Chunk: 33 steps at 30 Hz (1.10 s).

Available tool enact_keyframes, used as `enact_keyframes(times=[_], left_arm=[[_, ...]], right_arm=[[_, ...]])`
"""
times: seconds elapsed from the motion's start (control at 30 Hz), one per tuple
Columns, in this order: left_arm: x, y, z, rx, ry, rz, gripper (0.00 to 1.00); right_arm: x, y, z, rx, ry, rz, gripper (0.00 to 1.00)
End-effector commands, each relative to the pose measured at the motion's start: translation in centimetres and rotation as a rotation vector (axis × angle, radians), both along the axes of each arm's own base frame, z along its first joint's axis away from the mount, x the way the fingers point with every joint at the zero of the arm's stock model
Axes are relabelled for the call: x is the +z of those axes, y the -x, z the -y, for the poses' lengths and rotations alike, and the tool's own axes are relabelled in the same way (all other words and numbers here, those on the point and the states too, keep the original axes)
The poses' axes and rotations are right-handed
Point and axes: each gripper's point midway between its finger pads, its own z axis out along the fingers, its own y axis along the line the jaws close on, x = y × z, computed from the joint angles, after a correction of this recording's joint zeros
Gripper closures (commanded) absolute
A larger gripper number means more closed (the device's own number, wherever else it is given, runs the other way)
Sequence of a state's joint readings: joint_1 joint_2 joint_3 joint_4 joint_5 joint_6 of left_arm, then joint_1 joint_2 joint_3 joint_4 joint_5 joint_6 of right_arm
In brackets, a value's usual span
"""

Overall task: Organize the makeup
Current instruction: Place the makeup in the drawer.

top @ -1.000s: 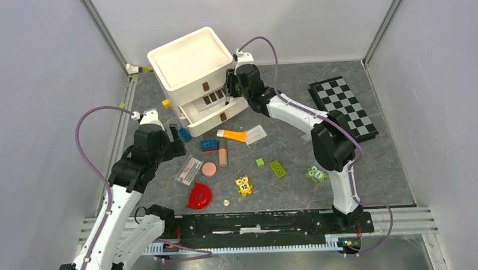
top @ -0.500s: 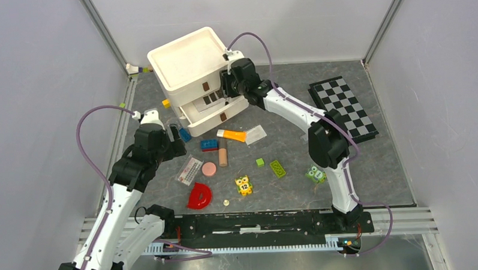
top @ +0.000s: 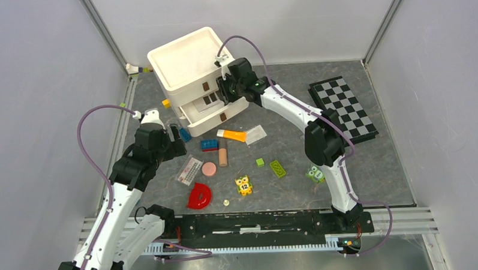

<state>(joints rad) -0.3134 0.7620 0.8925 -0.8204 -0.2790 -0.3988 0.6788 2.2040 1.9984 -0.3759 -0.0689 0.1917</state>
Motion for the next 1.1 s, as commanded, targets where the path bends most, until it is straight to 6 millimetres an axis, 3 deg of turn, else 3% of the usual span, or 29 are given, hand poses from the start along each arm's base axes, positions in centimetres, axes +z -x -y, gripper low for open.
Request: enact_keyframes(times=[0.0, 0.3, 0.57, 0.9, 1.07], left_arm=[[0.3, -0.4, 0.0, -0.022, -0.020, 0.019, 0.10], [0.2, -0.4, 0.0, -0.023, -0.019, 0.016, 0.10], [0.2, -0.4, 0.0, -0.022, -0.018, 0.016, 0.10], [0.1, -0.4, 0.1, -0.025, -0.016, 0.012, 0.10], [0.2, -0.4, 0.1, -0.024, -0.016, 0.013, 0.10]], right_arm=[[0.9, 1.3, 0.0, 0.144, 0.079, 0.017, 0.61], [-1.8, 3.5, 1.5, 0.253, 0.207, -0.064, 0.65], [0.5, 4.6, 1.7, 0.297, 0.179, -0.056, 0.69], [-0.2, 6.5, 3.5, 0.345, 0.226, -0.136, 0.69], [2.4, 5.4, 4.1, 0.228, 0.164, -0.045, 0.59]])
